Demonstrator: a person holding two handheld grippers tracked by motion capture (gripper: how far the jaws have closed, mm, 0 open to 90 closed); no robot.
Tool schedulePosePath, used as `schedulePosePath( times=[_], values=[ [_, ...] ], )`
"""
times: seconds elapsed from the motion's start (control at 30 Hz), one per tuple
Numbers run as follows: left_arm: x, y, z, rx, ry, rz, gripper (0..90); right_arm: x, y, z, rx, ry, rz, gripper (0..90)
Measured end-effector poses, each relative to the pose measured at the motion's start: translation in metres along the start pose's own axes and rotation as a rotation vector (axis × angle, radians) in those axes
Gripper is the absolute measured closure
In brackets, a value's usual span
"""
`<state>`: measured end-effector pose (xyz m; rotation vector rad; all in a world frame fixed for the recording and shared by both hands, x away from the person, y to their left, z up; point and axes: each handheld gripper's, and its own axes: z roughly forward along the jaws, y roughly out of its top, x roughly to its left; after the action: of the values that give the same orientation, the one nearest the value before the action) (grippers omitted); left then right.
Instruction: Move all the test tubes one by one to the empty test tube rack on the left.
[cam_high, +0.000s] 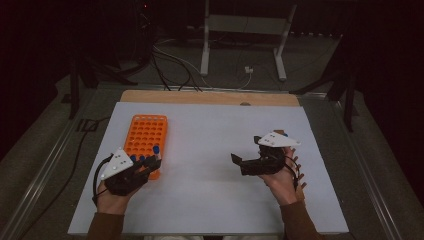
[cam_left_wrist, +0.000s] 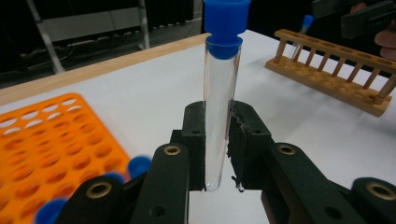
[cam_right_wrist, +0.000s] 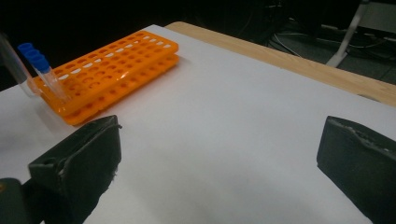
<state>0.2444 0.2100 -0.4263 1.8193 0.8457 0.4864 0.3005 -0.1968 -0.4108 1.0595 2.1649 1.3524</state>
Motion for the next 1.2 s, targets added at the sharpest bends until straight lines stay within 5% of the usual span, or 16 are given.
schedulePosePath(
  times=[0.33,0.63,0.93,1.2],
  values=[
    [0.025,-0.017,-0.034,-0.034,0.05,-0.043,77.8,-0.01,-0.006,-0.009,-0.006,-0.02,0.017,0.1],
    [0.04,-0.03,-0.047,-0.043,0.119,-0.066,77.6,-0.011,-0.008,-0.015,-0.015,-0.018,0.015,0.1],
    [0.057,-0.043,-0.042,-0.034,0.202,-0.107,77.6,-0.013,-0.01,-0.02,-0.029,-0.019,0.022,0.1],
    [0.062,-0.05,-0.026,0.0,0.2,-0.121,77.6,-0.014,-0.01,-0.021,-0.034,-0.019,0.028,0.1]
  ],
)
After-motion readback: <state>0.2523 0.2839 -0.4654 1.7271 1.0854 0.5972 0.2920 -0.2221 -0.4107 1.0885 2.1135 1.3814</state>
